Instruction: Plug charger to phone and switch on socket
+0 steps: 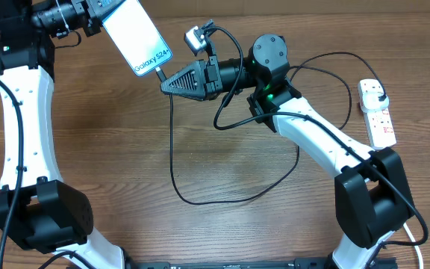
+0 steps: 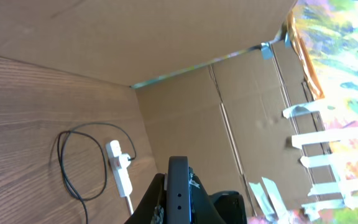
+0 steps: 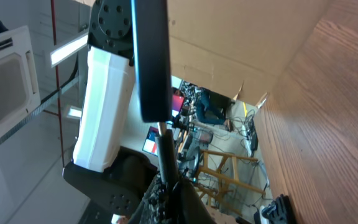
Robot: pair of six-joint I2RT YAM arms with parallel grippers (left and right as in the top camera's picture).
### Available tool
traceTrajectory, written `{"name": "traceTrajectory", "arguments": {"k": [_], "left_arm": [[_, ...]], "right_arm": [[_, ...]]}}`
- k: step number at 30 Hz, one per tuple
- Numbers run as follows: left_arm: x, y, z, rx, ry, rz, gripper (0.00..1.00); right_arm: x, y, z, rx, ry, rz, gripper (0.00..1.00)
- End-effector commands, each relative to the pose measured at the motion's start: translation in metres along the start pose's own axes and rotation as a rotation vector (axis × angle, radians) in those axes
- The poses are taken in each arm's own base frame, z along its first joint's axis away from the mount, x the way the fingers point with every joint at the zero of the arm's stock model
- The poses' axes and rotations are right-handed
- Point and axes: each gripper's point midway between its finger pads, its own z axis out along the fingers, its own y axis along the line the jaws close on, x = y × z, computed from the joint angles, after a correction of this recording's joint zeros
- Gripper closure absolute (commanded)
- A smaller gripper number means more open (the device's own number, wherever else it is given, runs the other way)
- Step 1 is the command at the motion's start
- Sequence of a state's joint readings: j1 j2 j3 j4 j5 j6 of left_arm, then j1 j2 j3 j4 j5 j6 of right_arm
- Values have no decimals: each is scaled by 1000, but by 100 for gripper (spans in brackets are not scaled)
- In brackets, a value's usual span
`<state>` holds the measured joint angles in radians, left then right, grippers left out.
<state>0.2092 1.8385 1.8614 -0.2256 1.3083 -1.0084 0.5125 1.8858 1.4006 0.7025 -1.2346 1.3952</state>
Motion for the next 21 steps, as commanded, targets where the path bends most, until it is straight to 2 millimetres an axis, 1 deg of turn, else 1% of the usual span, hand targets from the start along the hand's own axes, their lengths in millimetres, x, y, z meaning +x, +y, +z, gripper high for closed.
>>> {"name": "traceTrajectory", "arguments": {"k": [1, 4, 13, 21], "left_arm": [[18, -21, 3, 63, 93, 33, 96], [17, -20, 3, 58, 86, 32, 95], [4, -13, 4, 14, 15, 18, 96], [3, -12, 4, 10, 8, 18, 96]], "right_arm": [[-6, 21, -1, -12, -31, -33, 96], [-6, 21, -1, -12, -31, -28, 96], [-5, 21, -1, -12, -28, 5, 96], [1, 22, -1, -15, 10, 26, 96]]}}
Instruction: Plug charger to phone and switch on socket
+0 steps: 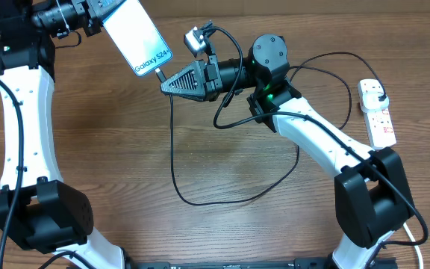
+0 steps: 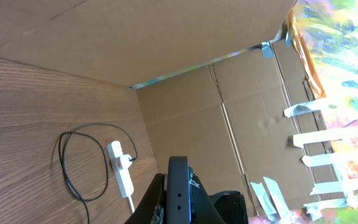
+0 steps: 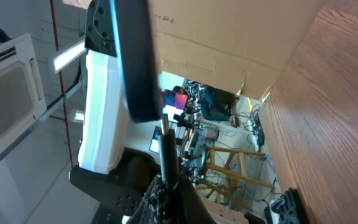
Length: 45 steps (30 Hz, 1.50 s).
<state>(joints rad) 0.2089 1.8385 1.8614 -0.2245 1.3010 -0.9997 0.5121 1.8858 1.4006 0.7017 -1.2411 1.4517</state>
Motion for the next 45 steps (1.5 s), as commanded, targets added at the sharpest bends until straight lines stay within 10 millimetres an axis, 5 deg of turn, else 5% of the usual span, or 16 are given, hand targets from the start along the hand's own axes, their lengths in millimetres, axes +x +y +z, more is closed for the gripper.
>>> {"name": "traceTrajectory", "arguments": {"k": [1, 45], "left_arm": [[5, -13, 3, 16, 16, 8, 96], [8, -21, 1, 50, 47, 43, 96]], "right_arm": [[2, 22, -1, -14, 4, -31, 96], [-2, 26, -2, -24, -14, -95, 96]]}}
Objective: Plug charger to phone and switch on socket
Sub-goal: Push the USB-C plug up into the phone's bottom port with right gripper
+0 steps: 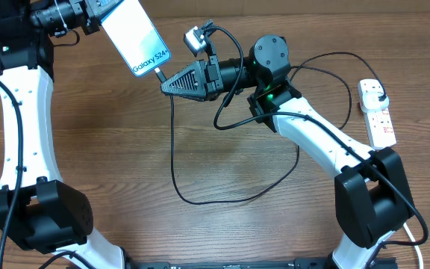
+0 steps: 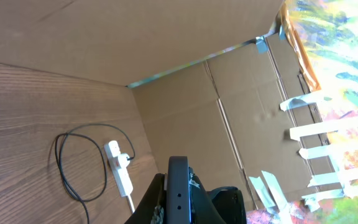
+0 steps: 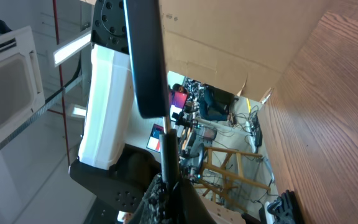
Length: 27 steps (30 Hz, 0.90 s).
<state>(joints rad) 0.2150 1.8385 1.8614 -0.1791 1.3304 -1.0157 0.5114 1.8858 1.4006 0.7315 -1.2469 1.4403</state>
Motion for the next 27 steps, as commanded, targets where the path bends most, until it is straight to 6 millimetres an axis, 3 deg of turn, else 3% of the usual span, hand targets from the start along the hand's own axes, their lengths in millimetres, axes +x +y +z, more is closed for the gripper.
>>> {"name": "traceTrajectory", "arguments": {"k": [1, 27], "left_arm": [[7, -15, 4, 28, 35, 16, 95], [8, -16, 5, 30, 38, 61, 96]], "right_arm": [[-3, 22, -1, -14, -18, -55, 96], [-3, 22, -1, -14, -18, -55, 96]]}}
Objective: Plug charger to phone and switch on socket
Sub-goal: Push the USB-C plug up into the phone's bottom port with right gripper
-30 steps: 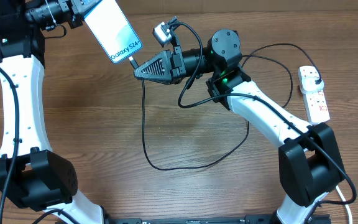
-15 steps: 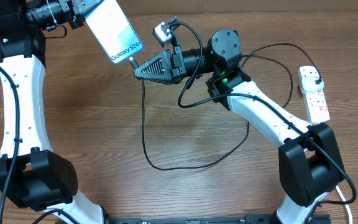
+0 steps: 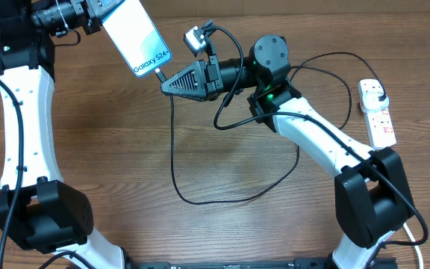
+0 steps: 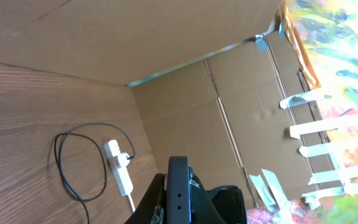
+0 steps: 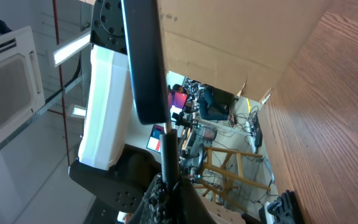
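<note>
The white phone (image 3: 136, 37), marked Galaxy S24+, is held up at the back left with my left gripper (image 3: 95, 16) shut on its upper end. My right gripper (image 3: 169, 81) is shut on the black charger plug (image 5: 168, 155). The plug's tip meets the phone's bottom edge (image 5: 153, 115); whether it sits in the port I cannot tell. In the left wrist view the phone (image 4: 179, 183) shows edge-on between the fingers of my left gripper (image 4: 178, 202). The black cable (image 3: 173, 149) hangs from the plug, loops over the table and runs to the white socket strip (image 3: 375, 112) at the right.
Cardboard walls (image 4: 185, 93) stand round the back of the wooden table (image 3: 125, 164). The cable's loop (image 3: 222, 198) lies across the table's middle. A white plug (image 3: 372, 91) sits in the strip's far end. My right arm (image 3: 319, 142) stretches across the right half.
The phone has shifted very slightly in the overhead view. Both grippers keep their hold and the plug's tip stays at the phone's bottom edge.
My left gripper held the phone up and my right held the plug under its bottom edge. Then the phone stood a little to one side of the plug in the right wrist view. Later the two lined up again, and they remain so now.
</note>
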Robot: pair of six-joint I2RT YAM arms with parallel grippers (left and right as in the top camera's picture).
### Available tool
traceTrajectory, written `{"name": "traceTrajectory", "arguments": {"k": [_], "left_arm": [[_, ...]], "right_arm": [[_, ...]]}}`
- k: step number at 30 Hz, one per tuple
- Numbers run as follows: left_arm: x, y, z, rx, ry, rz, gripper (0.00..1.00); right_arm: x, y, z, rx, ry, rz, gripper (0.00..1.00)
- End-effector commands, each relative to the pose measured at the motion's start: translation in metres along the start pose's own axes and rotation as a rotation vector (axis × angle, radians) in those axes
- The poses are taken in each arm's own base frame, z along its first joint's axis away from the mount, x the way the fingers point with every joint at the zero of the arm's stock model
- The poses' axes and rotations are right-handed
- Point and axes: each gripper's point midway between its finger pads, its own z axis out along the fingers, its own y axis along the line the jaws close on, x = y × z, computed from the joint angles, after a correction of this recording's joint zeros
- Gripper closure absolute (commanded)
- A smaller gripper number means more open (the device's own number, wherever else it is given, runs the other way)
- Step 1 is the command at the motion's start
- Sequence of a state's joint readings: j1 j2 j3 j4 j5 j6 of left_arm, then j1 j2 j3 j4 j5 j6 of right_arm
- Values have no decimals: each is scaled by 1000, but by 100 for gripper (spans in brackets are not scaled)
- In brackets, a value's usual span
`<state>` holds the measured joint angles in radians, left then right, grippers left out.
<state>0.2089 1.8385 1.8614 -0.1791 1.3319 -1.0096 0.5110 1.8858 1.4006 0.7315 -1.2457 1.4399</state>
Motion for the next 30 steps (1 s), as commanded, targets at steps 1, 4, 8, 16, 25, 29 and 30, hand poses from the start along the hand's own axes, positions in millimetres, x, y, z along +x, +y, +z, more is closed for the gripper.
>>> {"name": "traceTrajectory", "arguments": {"k": [1, 4, 8, 16, 25, 29, 30], "left_arm": [[6, -15, 2, 27, 31, 60, 96], [8, -15, 4, 30, 38, 57, 96], [12, -17, 8, 38, 54, 57, 96], [12, -17, 9, 38, 57, 8, 96], [26, -25, 17, 76, 124, 39, 95], [34, -29, 19, 99, 161, 49, 96], [36, -31, 21, 106, 172, 54, 96]], "right_arm": [[-3, 22, -1, -15, -17, -55, 96], [-3, 22, -1, -14, -19, -55, 96], [-5, 22, -1, -14, -28, -54, 96], [-6, 21, -1, -11, -35, -46, 96], [-11, 21, -2, -10, -63, -46, 96], [-16, 21, -2, -8, -91, -47, 96], [-17, 21, -3, -8, -98, -47, 96]]}}
